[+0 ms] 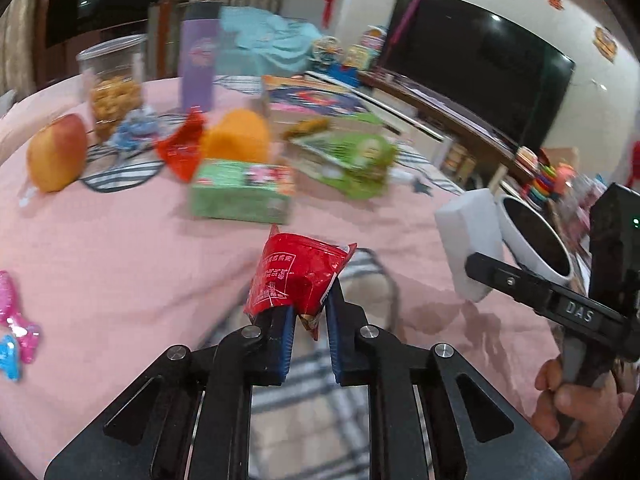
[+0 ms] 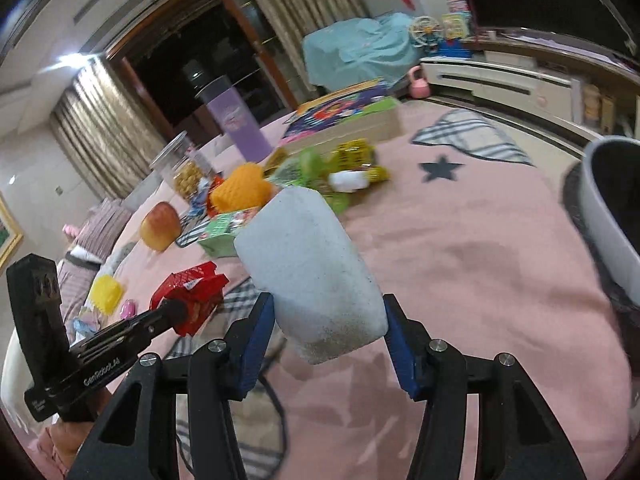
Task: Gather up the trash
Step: 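Carry the red snack wrapper and white foam block over the trash bin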
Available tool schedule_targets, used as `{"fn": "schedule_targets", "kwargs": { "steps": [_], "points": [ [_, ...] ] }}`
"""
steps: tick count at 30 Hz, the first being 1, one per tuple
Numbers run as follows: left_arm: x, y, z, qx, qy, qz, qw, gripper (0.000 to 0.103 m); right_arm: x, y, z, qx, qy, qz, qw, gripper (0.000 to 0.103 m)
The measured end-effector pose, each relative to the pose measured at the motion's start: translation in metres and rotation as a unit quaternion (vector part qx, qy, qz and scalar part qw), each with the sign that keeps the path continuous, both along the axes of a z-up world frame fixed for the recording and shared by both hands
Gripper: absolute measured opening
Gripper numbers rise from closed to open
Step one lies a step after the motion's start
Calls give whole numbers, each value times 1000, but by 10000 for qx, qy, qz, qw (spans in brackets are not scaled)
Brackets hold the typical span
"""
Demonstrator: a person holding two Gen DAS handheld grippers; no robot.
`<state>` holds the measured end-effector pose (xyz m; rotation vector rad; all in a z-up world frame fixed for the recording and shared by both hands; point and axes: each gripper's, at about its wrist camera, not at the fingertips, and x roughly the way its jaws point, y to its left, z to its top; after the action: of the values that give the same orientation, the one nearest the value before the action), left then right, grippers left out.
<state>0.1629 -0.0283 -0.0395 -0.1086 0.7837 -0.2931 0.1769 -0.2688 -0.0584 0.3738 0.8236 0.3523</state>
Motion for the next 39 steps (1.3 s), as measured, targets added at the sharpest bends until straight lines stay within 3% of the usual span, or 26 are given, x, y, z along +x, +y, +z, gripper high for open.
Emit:
{"fn": "schedule_targets", "kwargs": {
  "steps": [18,22,39],
  "points": [
    [-10,-101,14,-50,-148,-949,9954,9,-39,-93,4,88,-17,-871,9962,55],
    [-11,-121,17,-64,-154,-1137,9934,3,-45,-111,8,88,-63,-1072,9942,55],
    [-12,-206,38,-16,-402,-1883,9813,2,-51,-183,15,-14,-145,-1769,9841,55]
  ]
}}
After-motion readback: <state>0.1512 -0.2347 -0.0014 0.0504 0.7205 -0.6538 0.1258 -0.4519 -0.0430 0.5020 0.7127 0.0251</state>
